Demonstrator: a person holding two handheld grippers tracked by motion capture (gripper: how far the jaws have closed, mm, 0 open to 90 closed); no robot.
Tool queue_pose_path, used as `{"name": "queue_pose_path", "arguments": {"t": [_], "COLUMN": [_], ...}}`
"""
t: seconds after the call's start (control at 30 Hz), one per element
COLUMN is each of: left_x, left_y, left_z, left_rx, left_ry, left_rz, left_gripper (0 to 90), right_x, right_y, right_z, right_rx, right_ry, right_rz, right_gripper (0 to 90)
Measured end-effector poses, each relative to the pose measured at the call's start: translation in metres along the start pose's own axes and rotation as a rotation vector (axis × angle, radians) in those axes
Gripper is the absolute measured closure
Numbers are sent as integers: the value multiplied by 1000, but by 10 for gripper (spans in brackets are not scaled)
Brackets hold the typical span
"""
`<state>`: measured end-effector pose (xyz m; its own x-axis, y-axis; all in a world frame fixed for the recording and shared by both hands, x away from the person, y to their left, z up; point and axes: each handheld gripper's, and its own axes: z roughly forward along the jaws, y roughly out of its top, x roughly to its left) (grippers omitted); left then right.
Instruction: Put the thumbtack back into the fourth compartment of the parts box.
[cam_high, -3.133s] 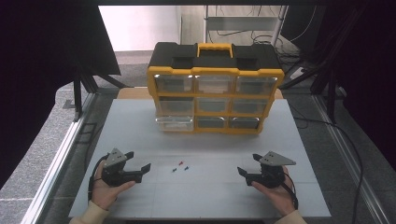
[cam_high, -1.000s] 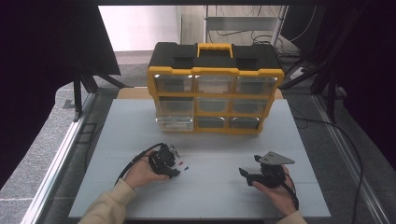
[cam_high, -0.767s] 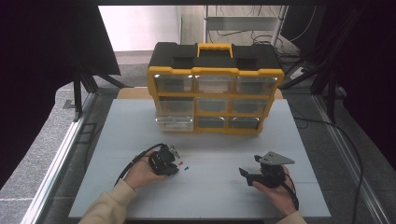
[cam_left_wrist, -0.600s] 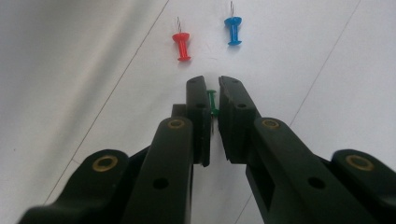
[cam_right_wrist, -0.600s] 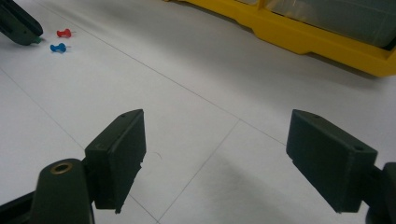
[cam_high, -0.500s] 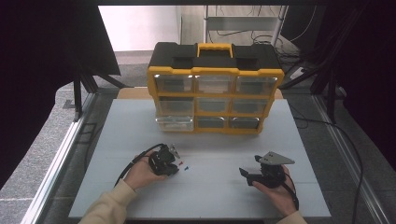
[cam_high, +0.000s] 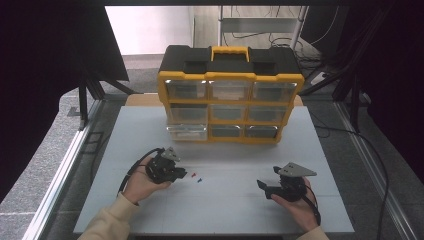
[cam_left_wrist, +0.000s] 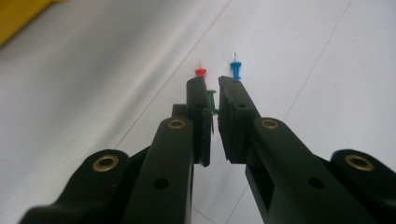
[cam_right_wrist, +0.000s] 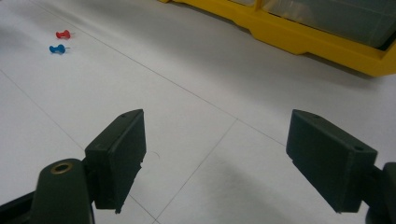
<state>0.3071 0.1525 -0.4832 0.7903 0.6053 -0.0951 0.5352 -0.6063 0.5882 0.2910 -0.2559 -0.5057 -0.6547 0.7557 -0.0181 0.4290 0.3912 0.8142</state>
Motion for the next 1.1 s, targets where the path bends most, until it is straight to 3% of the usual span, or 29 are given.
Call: {"name": "queue_pose_path", "arguments": {"t": [0.23, 0.3, 0.37, 0.47, 0.53, 0.6, 1.1], "left_x": [3, 4, 5, 5, 5, 3, -2], "left_y": [-7, -7, -7, -6, -5, -2, 20], "left_z": [-24, -27, -34, -42, -44, -54, -85], "left_rx": [-122, -137, -198, -254, -266, -316, -479], "left_ry": [-5, -6, -4, 3, 6, 4, 33], "left_rz": [-27, -22, -33, -37, -36, -33, -31], "left_gripper": [829, 828, 828, 829, 828, 828, 829], "right_x": [0, 0, 0, 0, 0, 0, -1], "right_y": [0, 0, 0, 0, 0, 0, 0], "right_z": [0, 0, 0, 0, 0, 0, 1], "right_rx": [0, 1, -3, -2, -3, -3, -4], "right_ry": [2, -2, -3, -5, -5, -5, -9], "right_rz": [-1, -1, -1, 1, 0, 1, 2], "right_gripper": [198, 198, 198, 198, 198, 198, 198]}}
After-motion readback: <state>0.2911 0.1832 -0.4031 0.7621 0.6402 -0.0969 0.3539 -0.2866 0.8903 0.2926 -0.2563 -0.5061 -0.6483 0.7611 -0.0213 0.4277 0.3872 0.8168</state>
